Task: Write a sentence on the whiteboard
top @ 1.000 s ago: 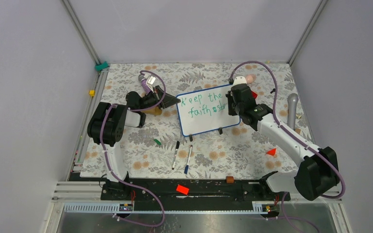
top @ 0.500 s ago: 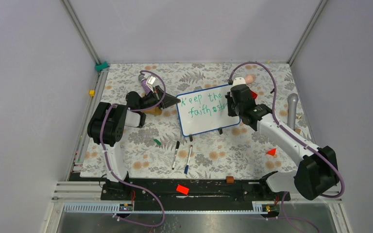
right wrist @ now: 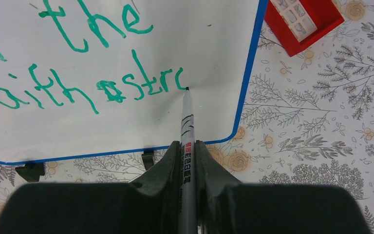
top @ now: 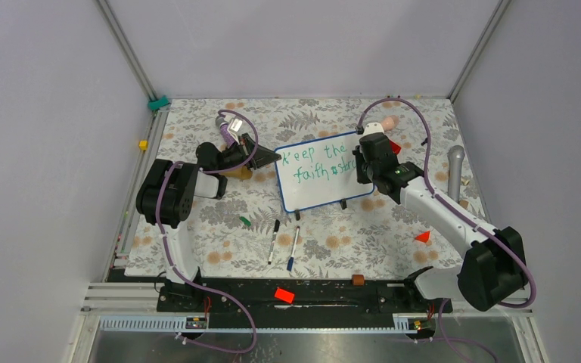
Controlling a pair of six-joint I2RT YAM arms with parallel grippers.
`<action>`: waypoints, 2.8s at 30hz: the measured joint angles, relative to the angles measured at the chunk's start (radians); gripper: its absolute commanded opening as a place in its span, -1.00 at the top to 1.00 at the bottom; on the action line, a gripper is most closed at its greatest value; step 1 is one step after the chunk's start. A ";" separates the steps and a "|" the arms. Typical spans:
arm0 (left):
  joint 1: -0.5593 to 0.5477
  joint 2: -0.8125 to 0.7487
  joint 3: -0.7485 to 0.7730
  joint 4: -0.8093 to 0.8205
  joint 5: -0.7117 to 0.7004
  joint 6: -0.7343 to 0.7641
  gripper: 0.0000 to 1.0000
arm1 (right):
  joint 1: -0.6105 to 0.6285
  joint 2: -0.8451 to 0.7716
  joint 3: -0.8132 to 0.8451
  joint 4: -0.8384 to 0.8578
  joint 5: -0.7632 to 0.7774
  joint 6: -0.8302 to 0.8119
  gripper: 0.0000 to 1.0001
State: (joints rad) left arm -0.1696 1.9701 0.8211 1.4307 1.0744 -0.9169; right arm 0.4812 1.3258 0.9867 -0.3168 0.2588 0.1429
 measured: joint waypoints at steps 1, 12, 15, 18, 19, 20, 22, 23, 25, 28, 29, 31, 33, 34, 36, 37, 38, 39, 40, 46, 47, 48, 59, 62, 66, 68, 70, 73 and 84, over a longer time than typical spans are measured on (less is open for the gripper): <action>0.000 0.000 0.000 0.000 0.000 0.000 1.00 | -0.001 0.002 0.004 -0.002 0.004 0.000 1.00; 0.000 0.000 0.000 0.000 0.000 0.000 1.00 | -0.008 0.018 0.032 -0.015 0.011 0.000 1.00; 0.000 0.000 0.000 0.000 0.001 0.000 1.00 | -0.010 0.018 0.032 -0.014 0.008 0.000 1.00; 0.000 0.000 0.000 0.000 0.001 0.000 1.00 | -0.010 0.018 0.032 -0.014 0.006 0.000 1.00; 0.000 0.000 0.000 0.000 0.001 0.000 1.00 | -0.010 0.018 0.032 -0.014 0.004 0.000 1.00; 0.000 0.000 0.000 0.000 0.001 0.000 1.00 | -0.010 0.018 0.032 -0.014 0.003 0.000 1.00; 0.000 0.000 0.000 0.000 0.001 0.000 1.00 | -0.011 0.018 0.032 -0.014 0.002 0.000 1.00; 0.000 0.000 0.000 0.000 0.001 0.000 1.00 | -0.011 0.018 0.033 -0.014 0.001 0.000 1.00; 0.000 0.000 0.000 0.000 0.001 0.000 1.00 | -0.011 0.018 0.039 -0.014 -0.008 0.000 1.00; 0.000 0.000 0.000 0.000 0.001 0.000 1.00 | -0.011 0.018 0.050 -0.005 -0.018 0.000 1.00; 0.000 0.000 0.000 0.000 0.001 0.000 1.00 | -0.011 0.018 0.052 -0.002 -0.018 0.000 1.00; 0.000 0.000 0.000 0.000 0.001 0.000 1.00 | -0.011 0.018 0.057 0.005 -0.019 0.000 1.00; 0.000 0.000 0.000 0.000 0.001 0.000 1.00 | -0.011 0.018 0.060 0.012 -0.019 0.000 1.00; 0.000 0.000 0.000 0.000 0.001 0.000 1.00 | -0.011 0.018 0.063 0.014 -0.021 0.000 1.00; 0.000 0.000 0.000 0.000 0.001 0.000 1.00 | -0.011 0.018 0.064 0.015 -0.025 0.000 1.00; 0.000 0.000 0.000 0.000 0.001 0.000 1.00 | -0.011 0.018 0.064 0.015 -0.025 0.000 1.00; 0.000 0.000 0.000 0.000 0.001 0.000 1.00 | -0.011 0.018 0.064 0.015 -0.025 0.000 1.00; 0.000 0.000 0.000 0.000 0.001 0.000 1.00 | -0.011 0.018 0.064 0.015 -0.025 0.000 1.00; 0.000 0.000 0.000 0.000 0.001 0.000 1.00 | -0.011 0.018 0.064 0.015 -0.025 0.000 1.00; 0.000 0.000 0.000 0.000 0.001 0.000 1.00 | -0.011 -0.034 0.043 0.014 -0.024 0.000 1.00; 0.000 0.000 0.000 0.000 0.001 0.000 1.00 | -0.011 -0.050 0.038 0.014 -0.024 0.000 1.00; 0.000 0.000 0.000 0.000 0.001 0.000 1.00 | -0.012 -0.065 0.034 0.014 -0.024 0.000 1.00; 0.000 0.000 0.000 0.000 0.001 0.000 1.00 | -0.027 -0.076 0.029 0.014 -0.016 0.000 1.00; 0.000 0.000 0.000 0.000 0.001 0.000 1.00 | -0.031 -0.047 0.029 0.014 -0.016 0.000 1.00; 0.000 0.000 0.000 0.000 0.001 0.000 1.00 | -0.035 -0.015 0.029 0.015 -0.016 0.000 1.00; 0.000 0.000 0.000 0.000 0.000 0.000 1.00 | -0.037 -0.003 0.029 0.015 -0.016 0.000 1.00; 0.000 0.000 0.000 0.000 0.001 0.000 1.00 | -0.037 0.004 0.029 0.015 -0.015 0.001 1.00; 0.000 0.000 0.000 0.000 0.001 0.000 1.00 | -0.037 0.005 0.029 0.015 -0.016 0.003 1.00; 0.000 0.000 0.000 0.000 0.002 0.000 1.00 | -0.037 -0.006 -0.034 0.019 -0.017 0.021 1.00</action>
State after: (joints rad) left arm -0.1696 1.9701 0.8211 1.4303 1.0767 -0.9173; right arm 0.4438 1.3197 0.9527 -0.2981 0.2417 0.1638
